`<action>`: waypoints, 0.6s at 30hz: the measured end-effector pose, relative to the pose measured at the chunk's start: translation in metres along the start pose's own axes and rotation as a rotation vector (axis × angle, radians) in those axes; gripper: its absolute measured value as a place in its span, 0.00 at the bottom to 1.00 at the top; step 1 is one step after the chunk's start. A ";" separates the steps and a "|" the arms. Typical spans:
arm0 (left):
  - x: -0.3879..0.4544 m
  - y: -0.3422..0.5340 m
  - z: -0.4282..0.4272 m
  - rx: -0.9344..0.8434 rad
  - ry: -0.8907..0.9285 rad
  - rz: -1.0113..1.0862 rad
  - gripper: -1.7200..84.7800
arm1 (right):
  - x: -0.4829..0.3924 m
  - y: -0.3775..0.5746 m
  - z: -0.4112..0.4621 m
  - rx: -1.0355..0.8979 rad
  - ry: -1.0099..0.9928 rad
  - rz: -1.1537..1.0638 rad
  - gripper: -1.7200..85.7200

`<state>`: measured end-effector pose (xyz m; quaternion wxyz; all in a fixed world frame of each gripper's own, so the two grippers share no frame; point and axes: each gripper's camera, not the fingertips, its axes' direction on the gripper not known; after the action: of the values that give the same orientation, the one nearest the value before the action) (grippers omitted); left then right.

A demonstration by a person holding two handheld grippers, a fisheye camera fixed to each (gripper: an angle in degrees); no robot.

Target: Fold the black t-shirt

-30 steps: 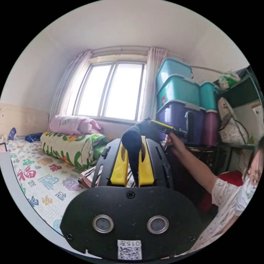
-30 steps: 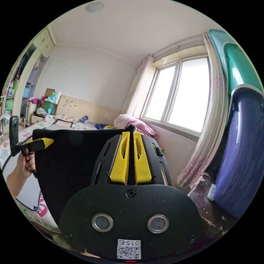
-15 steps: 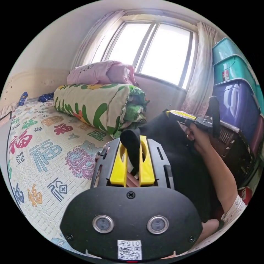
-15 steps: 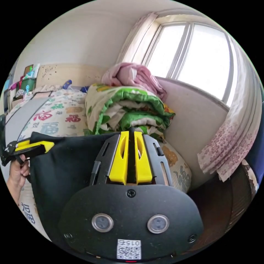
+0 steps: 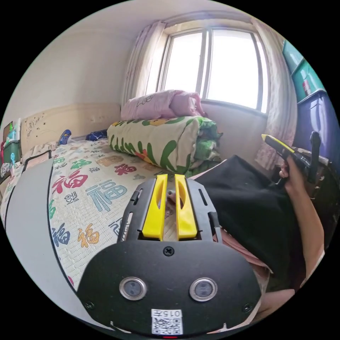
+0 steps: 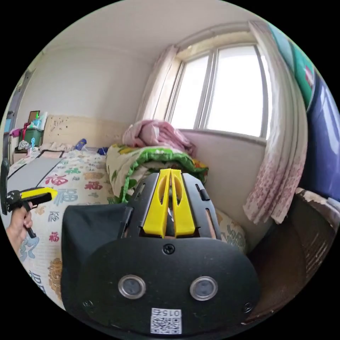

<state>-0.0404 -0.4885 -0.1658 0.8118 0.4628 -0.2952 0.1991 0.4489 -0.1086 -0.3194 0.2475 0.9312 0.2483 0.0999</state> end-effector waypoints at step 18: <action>0.024 -0.001 -0.450 -0.024 0.423 0.151 0.01 | 0.198 0.200 -0.563 0.895 -1.259 0.449 0.01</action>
<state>0.1107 -0.0974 -0.3297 0.8438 0.3777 -0.1544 0.3486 0.5274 0.0731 0.2781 -0.0814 0.8513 -0.1146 -0.5055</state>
